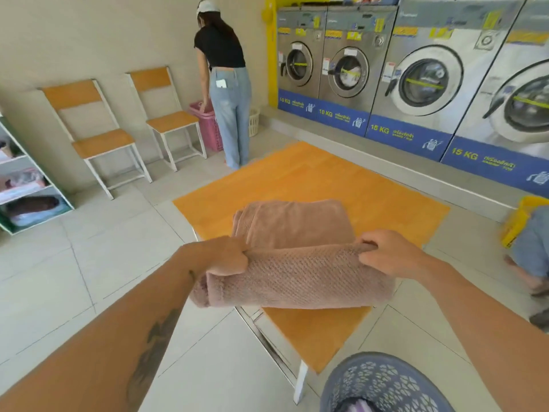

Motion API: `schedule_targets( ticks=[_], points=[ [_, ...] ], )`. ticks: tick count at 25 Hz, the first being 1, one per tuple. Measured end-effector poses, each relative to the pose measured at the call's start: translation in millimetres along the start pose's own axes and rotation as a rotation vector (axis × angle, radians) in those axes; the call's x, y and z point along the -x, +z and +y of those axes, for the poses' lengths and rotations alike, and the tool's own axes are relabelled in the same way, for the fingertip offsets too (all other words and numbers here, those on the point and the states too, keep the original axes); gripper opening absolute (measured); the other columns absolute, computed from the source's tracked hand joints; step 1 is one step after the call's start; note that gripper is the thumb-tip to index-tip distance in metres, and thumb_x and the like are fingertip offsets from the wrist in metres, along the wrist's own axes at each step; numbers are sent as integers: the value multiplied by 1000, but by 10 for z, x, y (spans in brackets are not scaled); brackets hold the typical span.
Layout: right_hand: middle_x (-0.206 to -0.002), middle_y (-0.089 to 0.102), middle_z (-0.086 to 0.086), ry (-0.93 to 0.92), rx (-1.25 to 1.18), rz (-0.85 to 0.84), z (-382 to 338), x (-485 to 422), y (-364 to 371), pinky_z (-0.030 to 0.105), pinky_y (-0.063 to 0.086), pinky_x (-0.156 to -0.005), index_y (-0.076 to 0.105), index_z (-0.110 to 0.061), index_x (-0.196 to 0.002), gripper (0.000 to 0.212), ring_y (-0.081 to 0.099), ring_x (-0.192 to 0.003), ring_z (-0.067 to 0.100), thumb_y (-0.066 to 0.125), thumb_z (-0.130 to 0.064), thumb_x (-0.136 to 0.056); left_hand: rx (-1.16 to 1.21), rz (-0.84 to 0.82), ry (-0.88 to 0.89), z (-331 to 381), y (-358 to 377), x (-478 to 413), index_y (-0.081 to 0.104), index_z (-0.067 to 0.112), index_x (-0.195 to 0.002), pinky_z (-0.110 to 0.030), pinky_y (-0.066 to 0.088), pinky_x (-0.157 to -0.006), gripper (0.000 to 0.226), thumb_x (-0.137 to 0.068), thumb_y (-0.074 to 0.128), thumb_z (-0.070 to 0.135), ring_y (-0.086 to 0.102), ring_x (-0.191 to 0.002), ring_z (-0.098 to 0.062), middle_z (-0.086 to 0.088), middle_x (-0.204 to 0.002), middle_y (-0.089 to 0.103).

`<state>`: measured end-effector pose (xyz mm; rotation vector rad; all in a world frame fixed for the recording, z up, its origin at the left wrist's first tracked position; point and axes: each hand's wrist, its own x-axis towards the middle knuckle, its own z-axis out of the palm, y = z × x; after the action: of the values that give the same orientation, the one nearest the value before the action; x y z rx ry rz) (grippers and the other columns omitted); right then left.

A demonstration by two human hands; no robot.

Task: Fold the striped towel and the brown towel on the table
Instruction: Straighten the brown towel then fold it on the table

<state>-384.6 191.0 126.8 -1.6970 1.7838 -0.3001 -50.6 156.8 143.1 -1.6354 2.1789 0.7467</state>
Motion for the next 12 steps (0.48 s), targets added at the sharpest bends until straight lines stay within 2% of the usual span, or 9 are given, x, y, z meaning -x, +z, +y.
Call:
schedule_targets(
  ticks=[2,4,6,8,10,12],
  points=[
    [-84,69,3,28,-71,80,-121,-107,29,34,43,-65,68,-25,-80,12,64,-81,23,57,-20,-80,-53,25,2,-112,-285,-145,50,22,-81,-34,38,-68,13,-87,44,13,48,-79,-19,-2,-94,52],
    [-90,69,1,50,-134,216,-177,-290,47,33,47,-65,69,-27,-93,15,65,-82,21,58,-20,-85,-46,118,21,-203,-452,-427,59,21,-103,-38,46,-77,22,-88,44,15,54,-94,-24,-3,-107,57],
    [-93,61,-8,68,-152,334,-202,-491,68,28,47,-61,63,-26,-109,16,59,-74,9,58,-22,-94,-53,246,38,-221,-499,-738,58,23,-117,-37,49,-73,33,-87,48,16,57,-95,-24,0,-106,59],
    [-94,56,-10,101,-185,409,-168,-775,76,26,42,-54,57,-25,-116,18,55,-72,5,58,-25,-98,-72,308,38,-227,-476,-1080,60,26,-109,-34,45,-68,30,-84,49,14,58,-87,-23,1,-95,59],
    [-97,58,-5,124,-223,432,-117,-1122,89,27,38,-51,54,-24,-117,18,58,-71,10,57,-25,-100,-69,359,-7,-294,-460,-1425,58,31,-99,-37,49,-70,26,-79,48,17,58,-83,-25,3,-88,58],
    [-91,59,-5,137,-227,418,-69,-1502,75,28,36,-49,53,-23,-116,16,58,-65,14,56,-25,-100,-61,394,-51,-376,-465,-1755,56,31,-93,-41,51,-75,21,-77,48,19,59,-83,-26,3,-86,60]
  ],
)
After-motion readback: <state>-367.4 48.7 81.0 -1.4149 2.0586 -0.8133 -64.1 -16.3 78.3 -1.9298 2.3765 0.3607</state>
